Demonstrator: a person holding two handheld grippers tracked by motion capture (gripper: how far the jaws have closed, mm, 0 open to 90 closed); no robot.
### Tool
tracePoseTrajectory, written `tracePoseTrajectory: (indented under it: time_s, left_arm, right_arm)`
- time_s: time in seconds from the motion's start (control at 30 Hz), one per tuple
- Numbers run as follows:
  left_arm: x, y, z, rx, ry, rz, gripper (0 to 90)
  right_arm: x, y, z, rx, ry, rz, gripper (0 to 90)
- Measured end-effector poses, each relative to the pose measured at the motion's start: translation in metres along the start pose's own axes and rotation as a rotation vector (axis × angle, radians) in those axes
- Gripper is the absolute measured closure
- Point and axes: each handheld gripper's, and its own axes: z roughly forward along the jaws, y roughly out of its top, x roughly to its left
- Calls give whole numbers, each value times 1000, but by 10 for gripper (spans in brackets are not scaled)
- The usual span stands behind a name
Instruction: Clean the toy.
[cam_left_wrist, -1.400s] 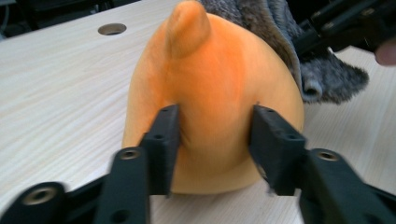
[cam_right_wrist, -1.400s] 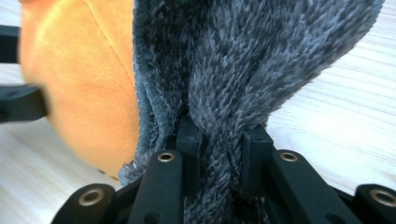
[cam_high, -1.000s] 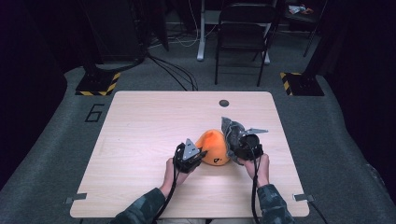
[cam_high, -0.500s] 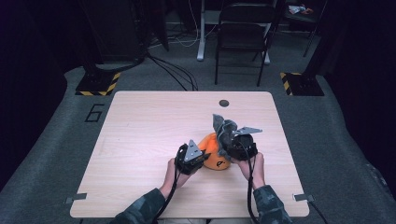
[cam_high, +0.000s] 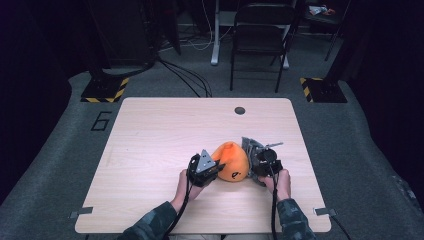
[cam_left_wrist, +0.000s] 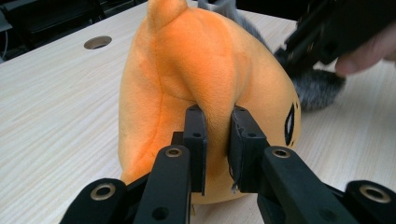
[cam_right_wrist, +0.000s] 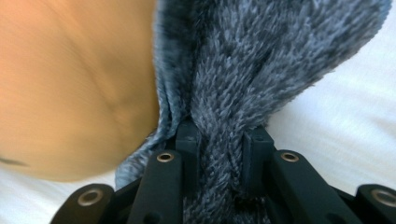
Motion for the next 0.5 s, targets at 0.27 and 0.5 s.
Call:
tracePoseTrajectory:
  time_s: [0.27, 0.5]
  left_arm:
    - [-1, 0, 0, -6, -2, -7, 782]
    - [-3, 1, 0, -4, -8, 6, 780]
  right_arm:
    - [0, 15, -40, -155, -6, 15, 731]
    - [37, 31, -83, -356, 96, -49, 729]
